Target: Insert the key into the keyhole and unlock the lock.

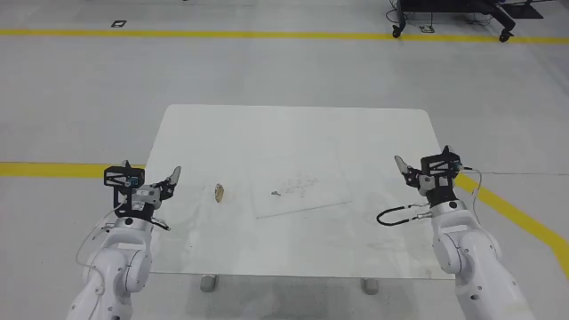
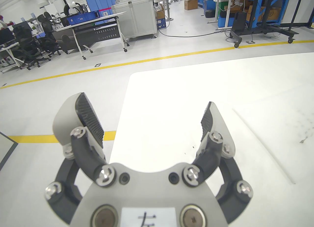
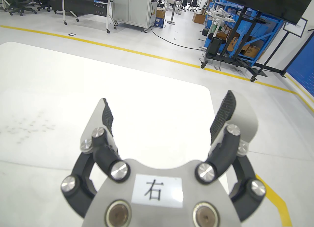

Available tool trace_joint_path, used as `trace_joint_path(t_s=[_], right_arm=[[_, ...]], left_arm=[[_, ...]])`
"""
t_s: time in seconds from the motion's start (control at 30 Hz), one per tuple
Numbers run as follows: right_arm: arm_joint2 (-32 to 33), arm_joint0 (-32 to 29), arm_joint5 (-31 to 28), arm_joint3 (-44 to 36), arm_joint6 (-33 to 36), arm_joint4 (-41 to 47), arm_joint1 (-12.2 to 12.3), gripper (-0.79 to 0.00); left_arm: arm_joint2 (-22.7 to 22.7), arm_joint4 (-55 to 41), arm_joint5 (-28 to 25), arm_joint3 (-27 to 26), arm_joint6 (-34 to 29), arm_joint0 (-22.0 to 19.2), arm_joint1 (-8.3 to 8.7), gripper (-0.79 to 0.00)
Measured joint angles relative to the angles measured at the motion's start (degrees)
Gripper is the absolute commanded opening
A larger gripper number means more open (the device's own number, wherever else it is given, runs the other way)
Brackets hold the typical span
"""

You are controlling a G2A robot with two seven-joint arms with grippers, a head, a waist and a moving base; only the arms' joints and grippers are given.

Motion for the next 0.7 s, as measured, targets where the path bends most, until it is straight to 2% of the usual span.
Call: trace_joint_path(t_s=[0.4,0.7], right_arm=[[-0.35,0.24,-0.43,0.00,0.31,-0.24,0.01,0.000],[-13.02,11.15,-12.55,3.71,8.41,-6.91,-0.58,0.000]], left_arm=[[0.00,0.00,0.00,0.00,0.00,0.00,0.00,0.000],[0.00,0.00,0.00,0.00,0.00,0.00,0.00,0.000]])
